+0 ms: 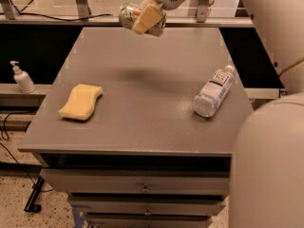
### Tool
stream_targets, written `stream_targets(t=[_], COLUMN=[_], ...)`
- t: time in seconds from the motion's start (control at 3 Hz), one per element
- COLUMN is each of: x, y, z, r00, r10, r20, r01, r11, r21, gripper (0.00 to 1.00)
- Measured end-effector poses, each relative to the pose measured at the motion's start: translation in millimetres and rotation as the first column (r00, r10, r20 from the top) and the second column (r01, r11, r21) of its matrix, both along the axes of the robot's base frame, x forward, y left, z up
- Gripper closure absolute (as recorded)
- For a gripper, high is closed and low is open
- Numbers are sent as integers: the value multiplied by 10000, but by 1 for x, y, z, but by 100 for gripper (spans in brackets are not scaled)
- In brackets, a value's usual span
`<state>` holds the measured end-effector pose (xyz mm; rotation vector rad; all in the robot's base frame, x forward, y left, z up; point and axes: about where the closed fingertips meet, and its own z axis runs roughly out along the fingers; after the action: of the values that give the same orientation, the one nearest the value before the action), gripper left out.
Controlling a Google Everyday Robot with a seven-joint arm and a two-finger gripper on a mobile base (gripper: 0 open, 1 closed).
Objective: Move 7up can near sponge
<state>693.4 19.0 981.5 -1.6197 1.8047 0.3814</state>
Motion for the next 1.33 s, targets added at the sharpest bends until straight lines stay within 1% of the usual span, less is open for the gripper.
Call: stream_targets(t=[0.33,0.67,1.0,1.33], x=[-61,-81,-80,-79], y=[8,21,21,29], z=[36,10,8,-1], r00=[9959,9963,9964,9902], r10=[440,802,801,1396], r20=[793,299,275,-1], r01=[-482,-811,-809,-1395], r11=[9975,9963,9963,9894], r21=[524,297,278,-394], gripper=[100,100,100,100])
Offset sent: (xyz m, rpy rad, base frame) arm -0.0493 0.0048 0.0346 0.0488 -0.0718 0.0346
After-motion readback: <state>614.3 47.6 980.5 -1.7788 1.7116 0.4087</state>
